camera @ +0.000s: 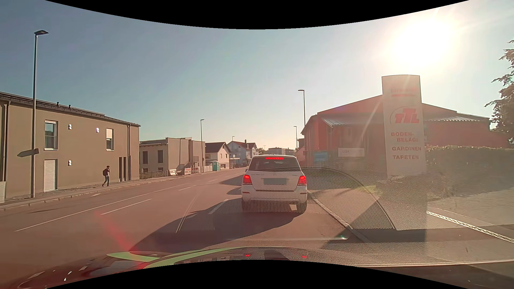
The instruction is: Follow the waypoints while adhering to traffic rules and regulations
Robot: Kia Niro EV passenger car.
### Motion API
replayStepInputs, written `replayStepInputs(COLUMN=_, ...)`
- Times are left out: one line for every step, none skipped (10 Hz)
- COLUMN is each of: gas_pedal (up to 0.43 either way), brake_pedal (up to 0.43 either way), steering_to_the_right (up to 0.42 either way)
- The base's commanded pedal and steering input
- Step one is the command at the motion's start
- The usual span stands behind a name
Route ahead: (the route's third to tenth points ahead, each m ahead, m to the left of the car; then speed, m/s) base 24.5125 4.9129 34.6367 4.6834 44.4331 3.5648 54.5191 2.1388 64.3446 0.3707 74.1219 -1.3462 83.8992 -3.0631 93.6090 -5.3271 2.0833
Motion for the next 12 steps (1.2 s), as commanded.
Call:
replayStepInputs(gas_pedal=0.0, brake_pedal=0.195, steering_to_the_right=0.004)
replayStepInputs(gas_pedal=0.0, brake_pedal=0.195, steering_to_the_right=0.004)
replayStepInputs(gas_pedal=0.0, brake_pedal=0.201, steering_to_the_right=0.004)
replayStepInputs(gas_pedal=0.0, brake_pedal=0.207, steering_to_the_right=0.004)
replayStepInputs(gas_pedal=0.0, brake_pedal=0.213, steering_to_the_right=0.004)
replayStepInputs(gas_pedal=0.0, brake_pedal=0.213, steering_to_the_right=0.004)
replayStepInputs(gas_pedal=0.0, brake_pedal=0.213, steering_to_the_right=0.004)
replayStepInputs(gas_pedal=0.0, brake_pedal=0.22, steering_to_the_right=0.004)
replayStepInputs(gas_pedal=0.0, brake_pedal=0.22, steering_to_the_right=0.004)
replayStepInputs(gas_pedal=0.0, brake_pedal=0.22, steering_to_the_right=0.004)
replayStepInputs(gas_pedal=0.0, brake_pedal=0.22, steering_to_the_right=0.004)
replayStepInputs(gas_pedal=0.0, brake_pedal=0.22, steering_to_the_right=0.003)
